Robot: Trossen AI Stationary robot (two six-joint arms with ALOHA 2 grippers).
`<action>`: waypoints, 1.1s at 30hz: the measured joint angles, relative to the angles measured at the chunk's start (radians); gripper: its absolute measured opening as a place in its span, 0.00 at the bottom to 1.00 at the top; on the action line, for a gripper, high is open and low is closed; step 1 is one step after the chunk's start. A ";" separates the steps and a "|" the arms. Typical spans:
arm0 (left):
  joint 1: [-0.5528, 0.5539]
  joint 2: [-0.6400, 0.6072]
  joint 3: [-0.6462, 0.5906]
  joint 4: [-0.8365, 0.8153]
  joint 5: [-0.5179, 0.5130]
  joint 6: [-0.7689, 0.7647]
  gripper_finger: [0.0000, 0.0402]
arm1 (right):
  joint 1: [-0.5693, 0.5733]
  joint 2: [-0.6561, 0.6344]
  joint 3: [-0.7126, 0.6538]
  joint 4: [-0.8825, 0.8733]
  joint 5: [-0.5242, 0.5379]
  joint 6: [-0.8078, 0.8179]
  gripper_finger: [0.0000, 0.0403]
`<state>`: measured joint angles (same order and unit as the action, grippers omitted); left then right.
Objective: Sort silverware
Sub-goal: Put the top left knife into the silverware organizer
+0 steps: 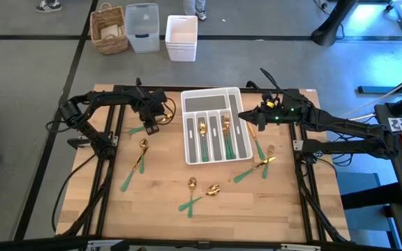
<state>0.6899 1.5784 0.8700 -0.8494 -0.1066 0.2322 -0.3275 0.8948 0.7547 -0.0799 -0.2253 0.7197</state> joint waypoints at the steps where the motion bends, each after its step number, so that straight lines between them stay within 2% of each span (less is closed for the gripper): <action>1: 0.000 0.000 0.000 0.004 0.000 0.002 0.25 | 0.000 0.000 0.000 0.000 0.000 0.000 0.15; 17: 0.000 0.000 -0.002 0.024 0.006 0.007 0.25 | 0.000 0.000 0.000 0.000 0.000 0.000 0.15; 27: 0.000 -0.006 -0.125 0.100 0.003 -0.008 0.25 | 0.000 0.000 0.000 0.002 0.000 0.000 0.15; 33: 0.000 -0.007 -0.134 0.115 0.002 -0.008 0.25 | 0.000 0.000 0.000 0.002 0.000 0.000 0.15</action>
<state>0.6899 1.5715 0.7357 -0.7341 -0.1047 0.2245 -0.3275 0.8948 0.7547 -0.0776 -0.2253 0.7193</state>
